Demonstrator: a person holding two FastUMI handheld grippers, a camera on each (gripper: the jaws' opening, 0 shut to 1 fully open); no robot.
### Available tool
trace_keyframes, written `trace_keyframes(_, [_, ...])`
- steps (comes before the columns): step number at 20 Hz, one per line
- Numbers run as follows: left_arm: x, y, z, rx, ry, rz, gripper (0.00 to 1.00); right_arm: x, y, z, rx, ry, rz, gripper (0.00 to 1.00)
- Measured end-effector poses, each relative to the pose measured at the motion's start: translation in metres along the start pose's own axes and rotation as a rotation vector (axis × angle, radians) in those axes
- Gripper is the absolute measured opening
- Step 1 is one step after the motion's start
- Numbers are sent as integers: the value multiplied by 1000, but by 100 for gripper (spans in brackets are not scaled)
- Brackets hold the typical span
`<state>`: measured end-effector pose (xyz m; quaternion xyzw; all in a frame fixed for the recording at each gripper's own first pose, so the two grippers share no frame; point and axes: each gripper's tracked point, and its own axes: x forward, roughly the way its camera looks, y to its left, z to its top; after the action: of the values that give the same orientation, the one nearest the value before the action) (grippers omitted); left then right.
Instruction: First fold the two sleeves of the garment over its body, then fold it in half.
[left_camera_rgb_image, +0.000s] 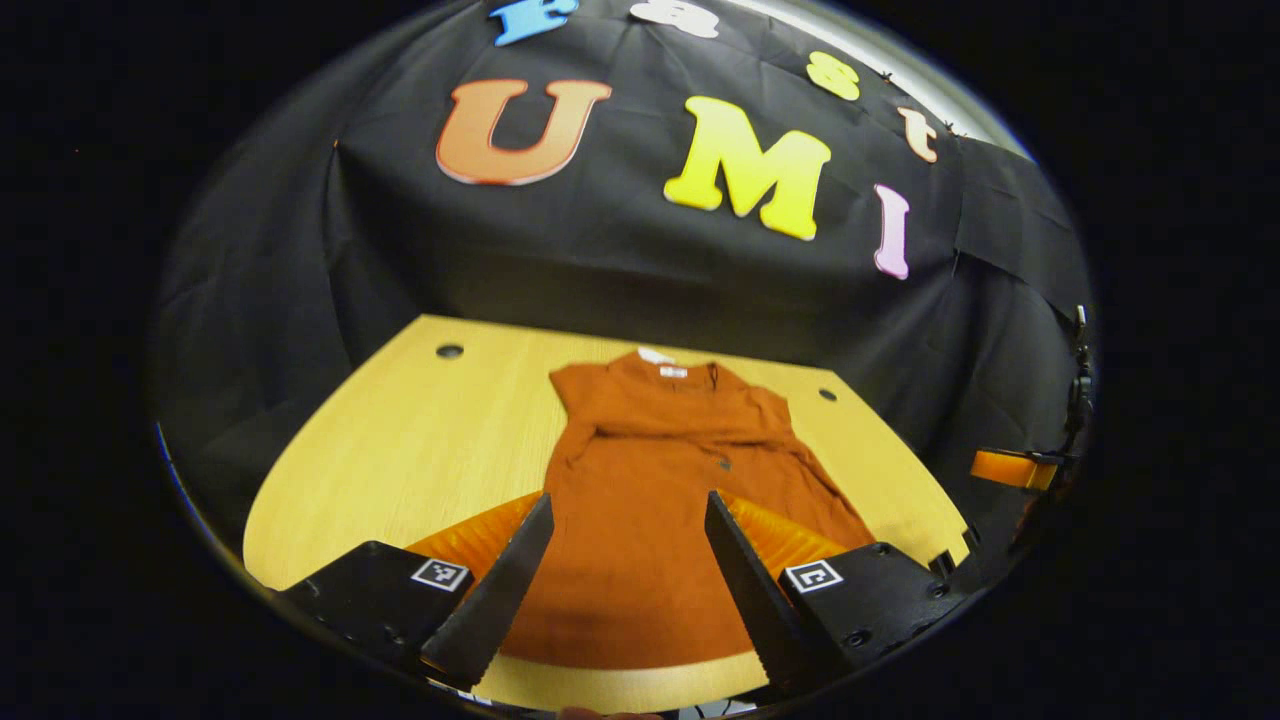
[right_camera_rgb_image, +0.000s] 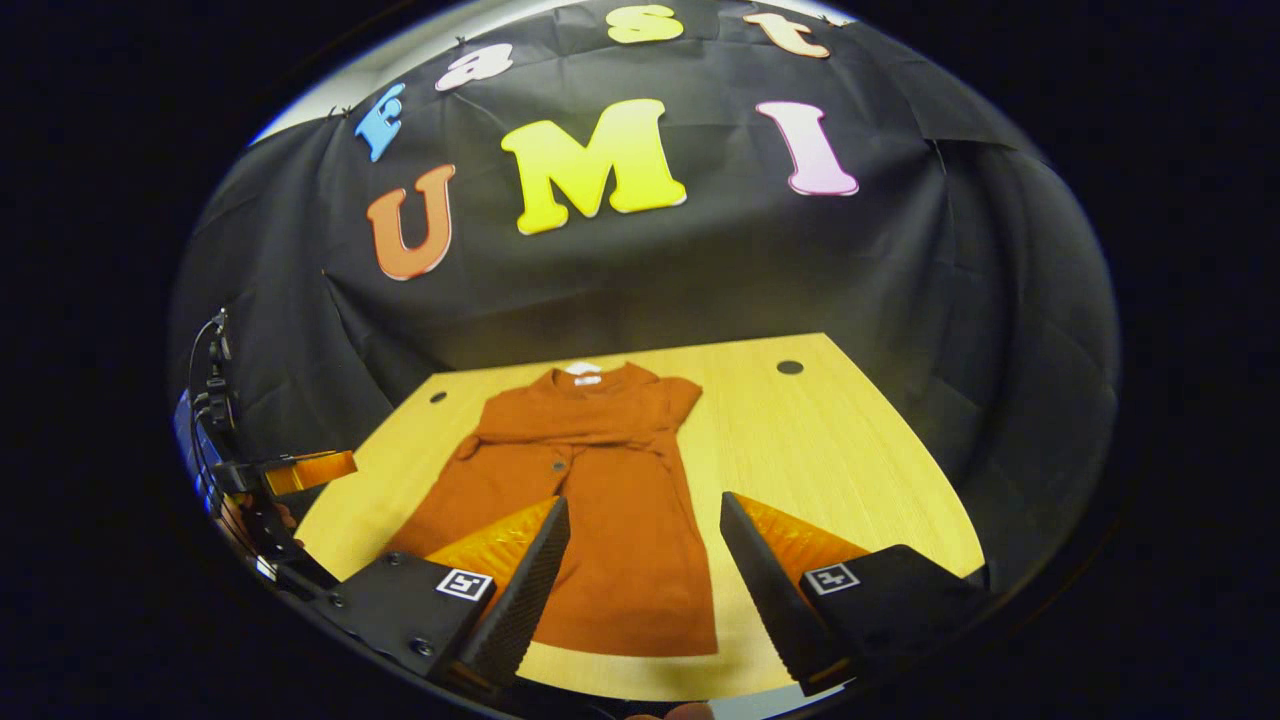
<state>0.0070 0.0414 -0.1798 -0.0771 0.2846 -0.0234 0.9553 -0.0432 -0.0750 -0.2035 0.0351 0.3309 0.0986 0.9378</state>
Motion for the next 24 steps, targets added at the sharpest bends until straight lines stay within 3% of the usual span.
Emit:
trace_keyframes(7, [-14,62,-120,-86,290,-34,99,3,-54,-89,37,167,-132,97])
trace_keyframes(12, [0,62,-140,-215,336,-74,99,13,-64,-123,-1,243,-160,97])
trace_keyframes(13, [2,61,-139,-221,323,-72,99,15,-63,-127,8,250,-160,92])
trace_keyframes(14, [5,62,-137,-231,312,-74,97,18,-60,-132,13,258,-160,97])
trace_keyframes(15, [4,61,-138,-247,321,-75,95,21,-57,-137,14,266,-158,92])
trace_keyframes(16, [9,56,-137,-267,312,-86,96,24,-53,-143,9,277,-152,97])
trace_keyframes(17, [10,51,-138,-283,321,-96,95,28,-50,-148,5,288,-146,92])
trace_keyframes(19, [16,49,-144,-288,325,-85,83,35,-45,-153,0,300,-140,97])
trace_keyframes(20, [19,47,-143,-290,324,-88,66,40,-43,-154,2,301,-136,97])
trace_keyframes(24, [26,43,-147,-256,356,-80,43,57,-36,-175,-4,351,-130,97])
